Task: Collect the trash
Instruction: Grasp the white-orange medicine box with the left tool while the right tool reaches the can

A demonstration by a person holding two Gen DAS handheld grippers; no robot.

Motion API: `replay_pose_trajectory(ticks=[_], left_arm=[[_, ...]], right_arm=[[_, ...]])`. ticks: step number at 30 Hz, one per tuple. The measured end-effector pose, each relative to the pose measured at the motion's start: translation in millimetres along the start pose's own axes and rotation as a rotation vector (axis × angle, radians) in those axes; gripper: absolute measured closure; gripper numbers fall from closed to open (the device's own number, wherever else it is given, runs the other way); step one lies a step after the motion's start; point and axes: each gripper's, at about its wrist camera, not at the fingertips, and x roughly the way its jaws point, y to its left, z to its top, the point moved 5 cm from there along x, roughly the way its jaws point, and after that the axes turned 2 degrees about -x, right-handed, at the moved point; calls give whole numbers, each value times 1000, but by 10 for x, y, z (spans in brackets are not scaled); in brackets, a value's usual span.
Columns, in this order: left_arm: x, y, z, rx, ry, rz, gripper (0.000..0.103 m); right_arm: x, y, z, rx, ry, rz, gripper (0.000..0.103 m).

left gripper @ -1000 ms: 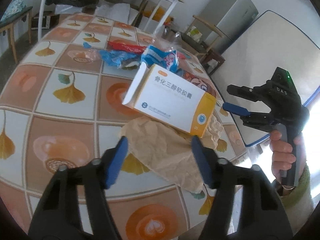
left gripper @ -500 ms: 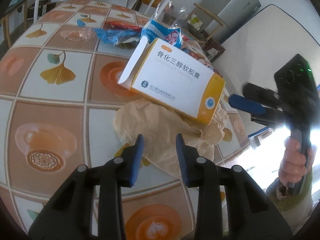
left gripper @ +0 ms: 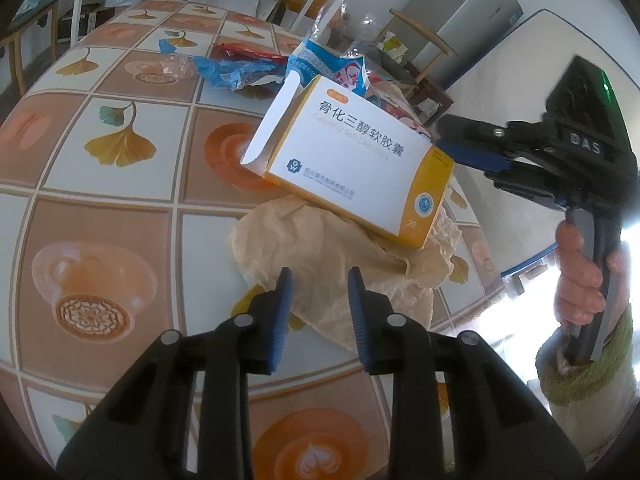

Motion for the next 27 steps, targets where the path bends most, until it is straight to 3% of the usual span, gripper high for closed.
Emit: replay_pose_trajectory(ticks=[7,17,22,27], left_arm=[[2,3,12,1,-6,-2,77],[-55,57,-19,-8,0,-22,75],[-294,194,-88,4,-17,-3,60],[-476,287,-186,-31,-4,-48,48]], right_arm=[[32,175,-128,-61,68,58,68],[-19,432,-327,-46,125,219,68],[33,552,-493,-22,170,320,68],[17,585,-683,-11,204,399,66]])
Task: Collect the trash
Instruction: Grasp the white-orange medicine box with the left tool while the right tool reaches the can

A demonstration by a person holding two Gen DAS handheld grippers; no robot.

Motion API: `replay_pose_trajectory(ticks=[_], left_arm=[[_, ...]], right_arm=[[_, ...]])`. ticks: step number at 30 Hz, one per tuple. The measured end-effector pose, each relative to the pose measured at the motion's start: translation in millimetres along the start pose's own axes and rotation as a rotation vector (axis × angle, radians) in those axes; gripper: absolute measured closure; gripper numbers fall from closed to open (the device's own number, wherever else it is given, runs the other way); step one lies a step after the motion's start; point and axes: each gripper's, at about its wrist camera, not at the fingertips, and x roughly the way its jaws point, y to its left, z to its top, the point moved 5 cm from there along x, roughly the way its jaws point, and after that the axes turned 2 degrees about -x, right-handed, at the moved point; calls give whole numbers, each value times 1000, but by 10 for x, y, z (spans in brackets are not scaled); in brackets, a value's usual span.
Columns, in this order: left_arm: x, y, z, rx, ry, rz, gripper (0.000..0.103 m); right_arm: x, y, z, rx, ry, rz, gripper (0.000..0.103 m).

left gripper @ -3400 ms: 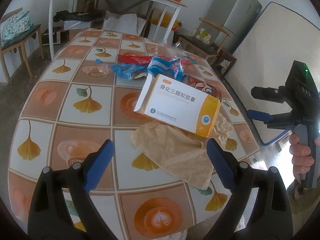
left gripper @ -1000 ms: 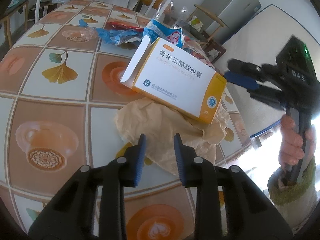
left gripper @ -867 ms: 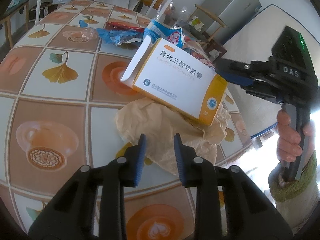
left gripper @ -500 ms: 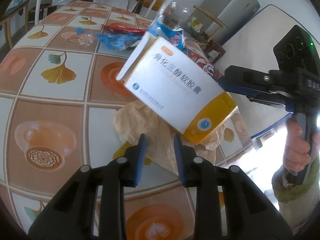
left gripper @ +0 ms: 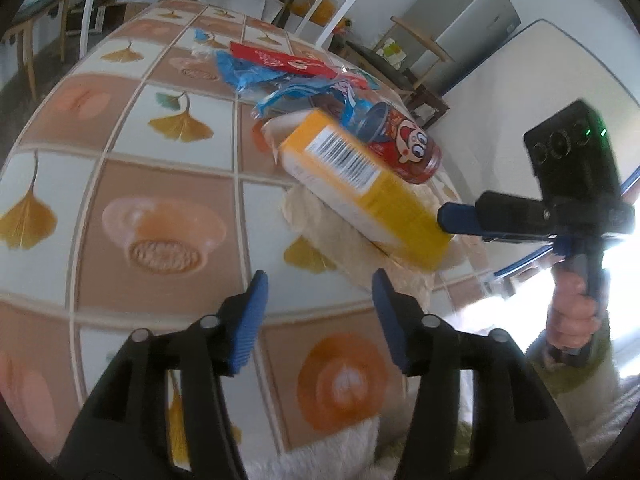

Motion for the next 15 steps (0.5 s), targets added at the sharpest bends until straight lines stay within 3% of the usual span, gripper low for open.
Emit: replay_pose_trajectory(ticks=[5,11,15], left_arm=[[-94,58,-17,-96,5,-88,36],[-15,58,9,-157,20,-116,36],[100,-30,-18,-149,29,-108,36]], right_arm=[[-181,-116,-63,48,-64,-7,59],[-86,-321,133,111,-71,-96,59],[209,-433,303,131,-18,-174,57]])
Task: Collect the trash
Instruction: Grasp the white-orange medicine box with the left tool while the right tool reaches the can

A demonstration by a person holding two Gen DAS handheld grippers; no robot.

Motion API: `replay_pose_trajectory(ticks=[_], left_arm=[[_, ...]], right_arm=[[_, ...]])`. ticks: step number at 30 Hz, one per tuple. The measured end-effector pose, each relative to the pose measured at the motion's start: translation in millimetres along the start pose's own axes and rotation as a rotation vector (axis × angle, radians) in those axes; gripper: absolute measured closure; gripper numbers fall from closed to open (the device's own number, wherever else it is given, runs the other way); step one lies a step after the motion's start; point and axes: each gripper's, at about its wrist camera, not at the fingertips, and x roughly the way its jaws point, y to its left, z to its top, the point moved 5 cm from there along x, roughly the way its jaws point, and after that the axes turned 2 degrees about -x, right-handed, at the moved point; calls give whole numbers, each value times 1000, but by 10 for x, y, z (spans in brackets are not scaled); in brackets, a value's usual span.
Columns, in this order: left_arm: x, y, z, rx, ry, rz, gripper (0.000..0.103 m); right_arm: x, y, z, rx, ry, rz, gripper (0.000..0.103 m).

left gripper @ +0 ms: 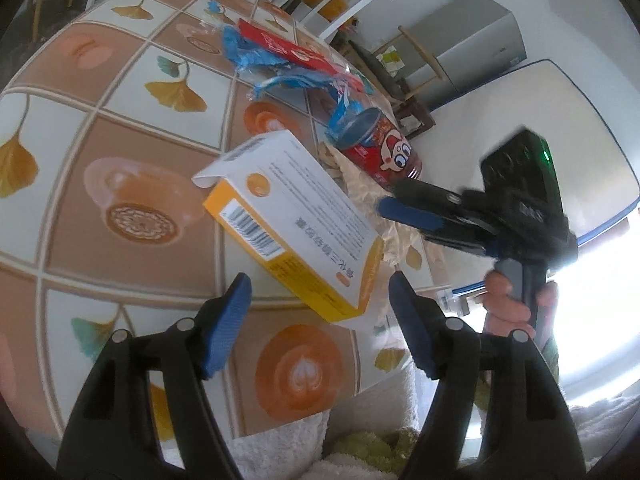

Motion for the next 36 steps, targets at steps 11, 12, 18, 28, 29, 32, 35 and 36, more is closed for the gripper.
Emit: replay_pose_trajectory(ticks=[11,12,18,28,29,32,35,36], left_arm=[[2,24,6,-16,-2,12,31],[-23,39,8,-18,1,13,28],[-200,151,41,21,18,109,18],[-72,-11,136,63,37,285,11],[-41,-16,143,55,34,302,11],[50,-28,153,75,5,425,11],[121,-101,129,196,-3,524,11],[144,-117,103,242,-1,557,11]], right_arm=[[290,123,-98,66,140,181,50],[308,130,-125,84,155,213,50],[428,192,-328,166,219,403,50],[-240,-81,-384,151,1,245,48],[-342,-111,-380,150,-32,222,48],[-604,-152,-331,132,-122,140,48],[-823,-217,-262,73,-201,-9,40],[-889,-196,-207,23,-231,-97,39]])
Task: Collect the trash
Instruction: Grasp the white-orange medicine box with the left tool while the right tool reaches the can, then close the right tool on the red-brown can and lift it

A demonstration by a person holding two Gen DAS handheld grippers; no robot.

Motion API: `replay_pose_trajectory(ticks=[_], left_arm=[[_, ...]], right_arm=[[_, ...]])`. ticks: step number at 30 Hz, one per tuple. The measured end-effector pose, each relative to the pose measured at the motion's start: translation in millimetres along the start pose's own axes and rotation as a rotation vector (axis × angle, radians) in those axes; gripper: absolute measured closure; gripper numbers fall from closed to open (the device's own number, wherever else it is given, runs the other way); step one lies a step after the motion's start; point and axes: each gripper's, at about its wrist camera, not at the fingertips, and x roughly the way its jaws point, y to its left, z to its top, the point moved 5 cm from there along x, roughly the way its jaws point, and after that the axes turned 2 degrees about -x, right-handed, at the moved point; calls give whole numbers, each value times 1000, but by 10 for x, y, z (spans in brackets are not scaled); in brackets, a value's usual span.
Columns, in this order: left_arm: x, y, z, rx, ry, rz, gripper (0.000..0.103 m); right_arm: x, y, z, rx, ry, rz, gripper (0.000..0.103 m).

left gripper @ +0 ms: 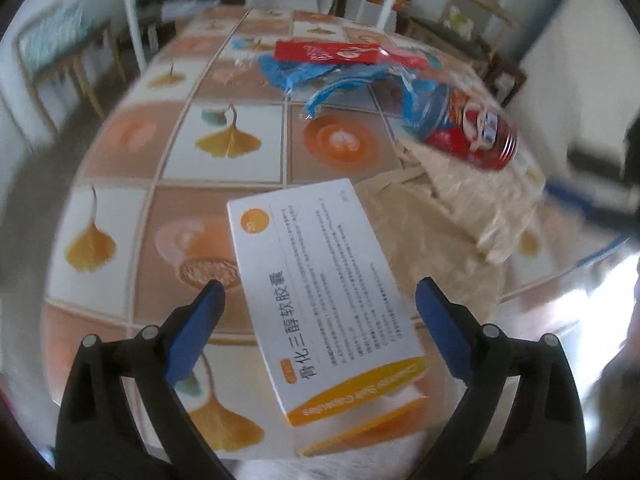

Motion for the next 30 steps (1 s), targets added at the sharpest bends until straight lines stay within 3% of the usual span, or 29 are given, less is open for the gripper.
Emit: replay_pose_trajectory(ticks=[6,8,11,13,17,22,25,30], left_arm=[[27,38,-86,17,37,-11,11],[17,91,-99,3,47,-23,12],[22,115,-103,-8,62,-37,24],[23,150,-99,-13,67,-41,27],[14,161,-95,-9,70,-53,29],[-17,173,-107,-10,59,-62,31],[-41,183,-112,-17,48,-71,32],[-106,165,-108,-18,24,-92,34]], right_arm=[[21,76,425,-335,-27,-246,27],[133,120,540,-420,13,-283,26],[316,202,687,-562,102,-327,26],[504,217,730,-653,190,-357,26],[801,206,749,-735,303,-407,26],[916,174,673,-796,349,-475,27],[871,187,659,-809,322,-505,39],[696,185,697,-750,277,-480,58]])
